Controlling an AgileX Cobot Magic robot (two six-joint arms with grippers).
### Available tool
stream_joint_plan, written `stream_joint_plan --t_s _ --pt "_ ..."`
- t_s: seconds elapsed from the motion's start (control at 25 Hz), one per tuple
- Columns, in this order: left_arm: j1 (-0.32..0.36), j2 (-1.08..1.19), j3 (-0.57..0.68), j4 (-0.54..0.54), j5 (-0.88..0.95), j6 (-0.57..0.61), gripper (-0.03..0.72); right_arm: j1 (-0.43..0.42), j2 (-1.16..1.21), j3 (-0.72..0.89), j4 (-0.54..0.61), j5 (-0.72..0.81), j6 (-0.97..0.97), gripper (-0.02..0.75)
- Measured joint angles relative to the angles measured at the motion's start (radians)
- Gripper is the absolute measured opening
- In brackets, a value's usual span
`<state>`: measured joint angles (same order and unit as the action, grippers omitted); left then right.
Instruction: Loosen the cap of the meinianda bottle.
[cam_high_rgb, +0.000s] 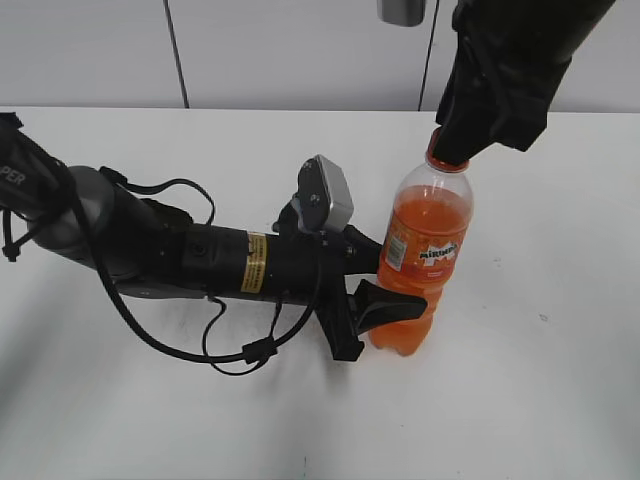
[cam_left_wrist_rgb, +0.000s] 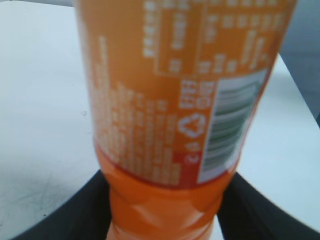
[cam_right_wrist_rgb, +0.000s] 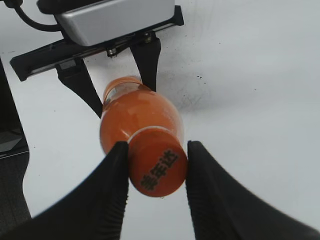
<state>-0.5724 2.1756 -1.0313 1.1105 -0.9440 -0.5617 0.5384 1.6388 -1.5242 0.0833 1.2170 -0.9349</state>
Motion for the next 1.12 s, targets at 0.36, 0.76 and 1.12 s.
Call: stream_joint_plan --t_s 0.36,0.76,1.12 --pt "0.002 0.0 0.0 0.015 -0.002 0.001 0.38 0.0 -0.01 -0.008 0.063 0.0 0.04 0.445" --pt "0.002 0.0 0.0 0.021 -0.002 0.003 0.38 -0.001 -0.099 -0.009 0.063 0.001 0.56 0.525" --pt "0.002 0.0 0.0 0.024 -0.003 0.004 0.38 -0.001 -0.066 -0.009 0.064 0.002 1.037 0.525"
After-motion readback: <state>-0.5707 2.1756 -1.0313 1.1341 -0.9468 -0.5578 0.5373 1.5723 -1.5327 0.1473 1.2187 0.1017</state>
